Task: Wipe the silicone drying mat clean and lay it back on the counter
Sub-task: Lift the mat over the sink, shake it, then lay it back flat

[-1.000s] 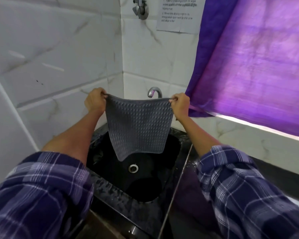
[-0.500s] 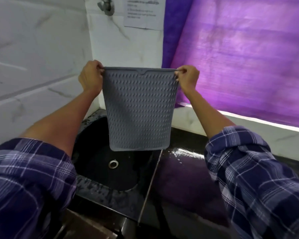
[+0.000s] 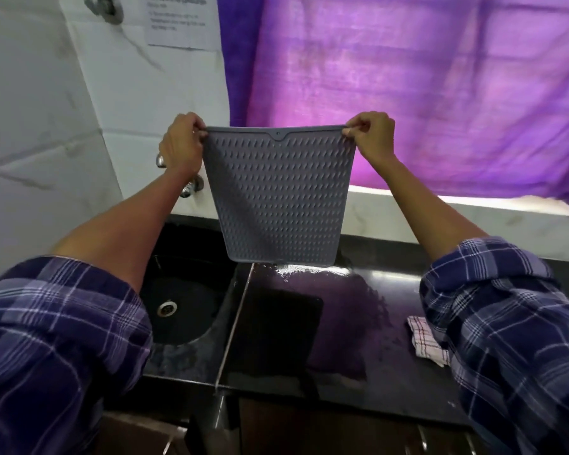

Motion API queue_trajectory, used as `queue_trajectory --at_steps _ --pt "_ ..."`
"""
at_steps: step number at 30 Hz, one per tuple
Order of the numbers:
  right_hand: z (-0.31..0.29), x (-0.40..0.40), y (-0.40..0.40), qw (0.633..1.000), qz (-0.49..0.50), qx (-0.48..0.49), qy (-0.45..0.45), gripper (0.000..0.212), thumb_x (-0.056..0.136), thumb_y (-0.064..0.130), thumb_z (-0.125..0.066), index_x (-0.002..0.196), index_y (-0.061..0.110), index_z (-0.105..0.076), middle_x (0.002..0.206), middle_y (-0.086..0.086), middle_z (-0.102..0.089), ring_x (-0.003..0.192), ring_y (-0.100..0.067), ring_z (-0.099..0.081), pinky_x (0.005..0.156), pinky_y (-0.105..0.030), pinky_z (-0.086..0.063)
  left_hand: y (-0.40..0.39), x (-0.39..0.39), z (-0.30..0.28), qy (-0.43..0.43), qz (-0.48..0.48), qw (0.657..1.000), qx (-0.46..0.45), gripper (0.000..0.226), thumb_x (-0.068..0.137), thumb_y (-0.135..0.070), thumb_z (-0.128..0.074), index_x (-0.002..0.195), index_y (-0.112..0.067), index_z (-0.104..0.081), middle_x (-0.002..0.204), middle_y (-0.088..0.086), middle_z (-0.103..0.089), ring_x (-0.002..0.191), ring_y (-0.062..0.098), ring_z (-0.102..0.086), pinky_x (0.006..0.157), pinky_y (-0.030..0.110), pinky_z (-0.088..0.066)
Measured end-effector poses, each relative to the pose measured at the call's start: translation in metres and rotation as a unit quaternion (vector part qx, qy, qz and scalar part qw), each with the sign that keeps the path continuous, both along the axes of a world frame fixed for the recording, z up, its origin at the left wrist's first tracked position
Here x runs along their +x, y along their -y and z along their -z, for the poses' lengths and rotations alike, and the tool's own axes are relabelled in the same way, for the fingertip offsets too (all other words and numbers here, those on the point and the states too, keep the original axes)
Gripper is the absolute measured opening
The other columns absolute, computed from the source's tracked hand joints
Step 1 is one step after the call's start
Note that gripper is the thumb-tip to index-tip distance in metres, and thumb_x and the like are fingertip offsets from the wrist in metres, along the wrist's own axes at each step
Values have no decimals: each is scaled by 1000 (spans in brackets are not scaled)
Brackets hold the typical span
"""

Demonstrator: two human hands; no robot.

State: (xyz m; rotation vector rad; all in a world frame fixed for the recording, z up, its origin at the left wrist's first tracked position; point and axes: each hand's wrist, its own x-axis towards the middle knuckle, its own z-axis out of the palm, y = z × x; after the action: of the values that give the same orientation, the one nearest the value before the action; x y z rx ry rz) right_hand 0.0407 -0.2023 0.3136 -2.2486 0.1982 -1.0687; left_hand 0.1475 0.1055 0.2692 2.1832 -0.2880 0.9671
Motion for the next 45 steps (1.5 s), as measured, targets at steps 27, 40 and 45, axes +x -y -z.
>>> queue_trajectory --at_steps 27,40,45 --pt "311 19 47 888 81 25 -452 39 90 13 -59 127 4 -57 129 -20 -58 120 -34 -55 97 -38 -46 115 32 257 -389 155 840 345 37 93 -27 -57 129 -19 -56 134 6 -57 125 24 -54 98 34 -45" --pt "354 44 22 889 142 -106 -421 8 87 20 -58 85 13 -61 99 -7 -64 103 -25 -56 88 -37 -44 152 4 328 -333 59 877 341 28 97 -10 -48 123 -17 -53 128 3 -53 120 20 -48 97 31 -40" --pt "362 48 16 892 131 -97 -421 13 87 22 -54 90 10 -58 95 -5 -61 97 -23 -56 83 -37 -48 150 16 334 -340 65 881 324 29 94 -7 -51 122 -16 -52 129 4 -50 122 20 -44 98 30 -40"
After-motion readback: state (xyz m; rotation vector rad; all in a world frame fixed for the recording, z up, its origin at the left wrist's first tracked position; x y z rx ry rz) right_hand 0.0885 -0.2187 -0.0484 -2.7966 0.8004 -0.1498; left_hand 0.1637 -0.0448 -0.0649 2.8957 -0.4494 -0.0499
